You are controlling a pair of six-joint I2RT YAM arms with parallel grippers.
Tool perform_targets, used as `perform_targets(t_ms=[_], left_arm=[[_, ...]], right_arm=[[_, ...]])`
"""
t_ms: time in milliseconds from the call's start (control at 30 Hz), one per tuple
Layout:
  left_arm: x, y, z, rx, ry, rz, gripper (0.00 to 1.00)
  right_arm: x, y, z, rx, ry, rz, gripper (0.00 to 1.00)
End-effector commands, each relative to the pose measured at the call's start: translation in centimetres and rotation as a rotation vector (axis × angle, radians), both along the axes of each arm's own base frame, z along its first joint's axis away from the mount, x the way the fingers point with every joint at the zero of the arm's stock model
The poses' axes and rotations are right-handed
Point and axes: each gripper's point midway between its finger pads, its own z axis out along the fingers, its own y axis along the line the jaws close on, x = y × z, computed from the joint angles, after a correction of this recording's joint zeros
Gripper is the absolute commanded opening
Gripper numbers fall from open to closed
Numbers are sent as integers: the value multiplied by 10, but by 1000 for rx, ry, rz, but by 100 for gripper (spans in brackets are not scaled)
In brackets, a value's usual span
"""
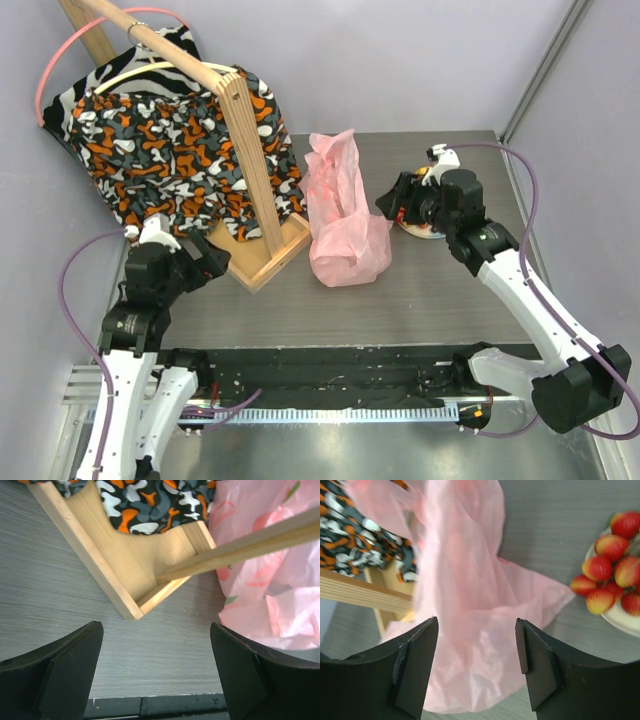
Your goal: Place the fruits into the plastic bag
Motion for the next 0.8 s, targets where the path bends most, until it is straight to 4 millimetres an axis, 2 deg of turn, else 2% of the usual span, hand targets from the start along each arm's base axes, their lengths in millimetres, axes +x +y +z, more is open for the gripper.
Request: perform_targets(t_ms=[0, 100, 267, 300, 433, 500, 567, 600, 767], left_arm=[[-14, -20, -1, -53, -18, -111, 93], [-18, -24, -5, -80, -14, -120, 92], [-15, -24, 2, -67, -25, -121, 92], [-13, -24, -2, -65, -13, -115, 92], [-5, -34, -10, -76, 0, -134, 91], [-5, -47, -11, -62, -7, -177, 91], [2, -47, -12, -7, -4, -153, 91], [-1, -58, -12, 6, -4, -198, 91], [1, -71, -12, -24, -1, -189, 93]], right_arm=[[2, 20, 71, 78, -142, 63, 71], [8, 31, 48, 9, -102, 64, 71], [20, 52, 37, 0, -87, 74, 71], [27, 54, 32, -8, -72, 65, 71], [32, 71, 11, -61, -8, 110, 71], [35, 73, 3, -90, 9, 106, 71], [37, 74, -9, -104, 39, 96, 71], [37, 74, -11, -104, 46, 93, 71], [34, 72, -8, -91, 47, 86, 67]])
